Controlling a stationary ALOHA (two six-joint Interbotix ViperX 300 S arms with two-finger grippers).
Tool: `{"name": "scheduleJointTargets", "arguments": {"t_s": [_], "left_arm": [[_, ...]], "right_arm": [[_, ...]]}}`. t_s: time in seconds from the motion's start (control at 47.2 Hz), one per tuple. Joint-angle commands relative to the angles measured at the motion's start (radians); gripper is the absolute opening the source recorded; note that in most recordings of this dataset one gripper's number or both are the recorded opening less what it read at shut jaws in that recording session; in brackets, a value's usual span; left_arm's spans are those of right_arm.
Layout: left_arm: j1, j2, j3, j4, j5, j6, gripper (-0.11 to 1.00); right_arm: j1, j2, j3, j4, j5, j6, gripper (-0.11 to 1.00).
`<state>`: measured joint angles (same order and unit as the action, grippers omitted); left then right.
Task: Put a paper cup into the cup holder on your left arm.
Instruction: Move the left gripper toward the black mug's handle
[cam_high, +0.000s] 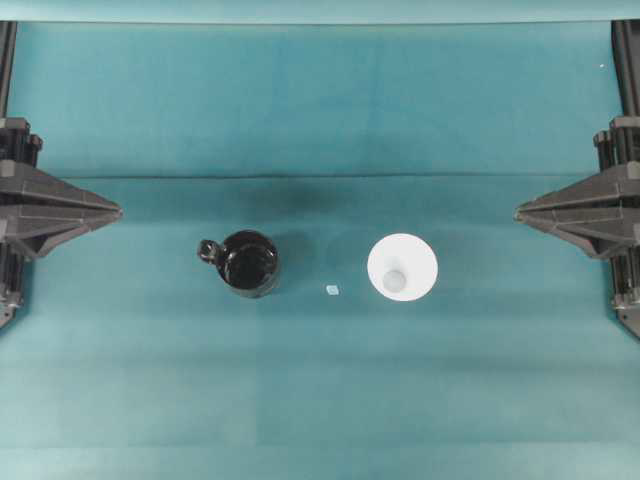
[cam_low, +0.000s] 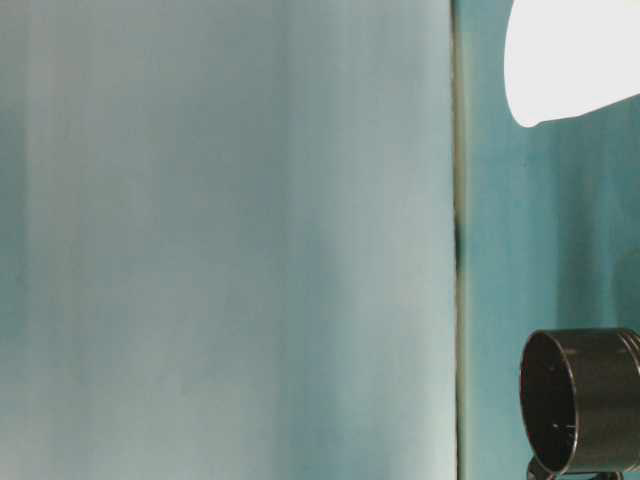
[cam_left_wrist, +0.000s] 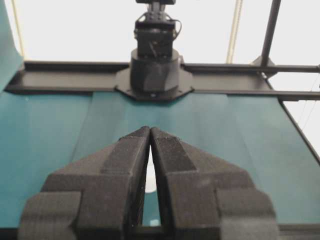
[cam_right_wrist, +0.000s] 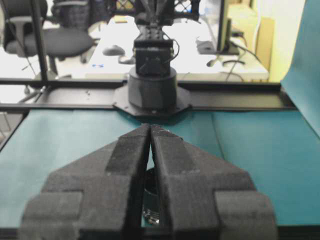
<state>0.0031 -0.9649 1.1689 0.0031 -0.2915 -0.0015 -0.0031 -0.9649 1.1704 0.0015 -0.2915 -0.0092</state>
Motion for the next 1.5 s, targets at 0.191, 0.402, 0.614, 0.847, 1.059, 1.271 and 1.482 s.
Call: {"name": "scheduleJointTargets", "arguments": {"t_s": [0.191, 0.402, 0.614, 0.847, 1.059, 1.271, 1.482], "left_arm": [[0.009, 0.063, -0.120, 0.011, 0.176, -0.012, 0.03], [0.000, 0.112, -0.123, 0.011, 0.190, -0.017, 0.03], [-0.002, 0.179, -0.126, 0.011, 0.212, -0.058, 0.03], [-0.003, 0.201, -0.127, 0.011, 0.262, -0.067, 0.03], [-0.008, 0.268, -0.140, 0.014, 0.440, -0.051, 0.03], [-0.002, 0.367, -0.160, 0.017, 0.483, 0.005, 0.03], [0.000, 0.469, -0.167, 0.017, 0.492, 0.061, 0.03]], "right_arm": [[-0.005, 0.008, -0.051, 0.008, 0.198, 0.021, 0.02], [-0.005, -0.003, -0.077, 0.009, 0.341, 0.028, 0.00], [-0.005, 0.021, -0.074, 0.017, 0.359, 0.054, 0.00], [-0.005, 0.077, -0.071, 0.017, 0.414, 0.075, 0.00], [-0.006, 0.130, -0.072, 0.017, 0.466, 0.080, 0.00], [-0.008, 0.158, -0.074, 0.017, 0.532, 0.106, 0.00], [-0.008, 0.160, -0.074, 0.017, 0.552, 0.107, -0.01]]}}
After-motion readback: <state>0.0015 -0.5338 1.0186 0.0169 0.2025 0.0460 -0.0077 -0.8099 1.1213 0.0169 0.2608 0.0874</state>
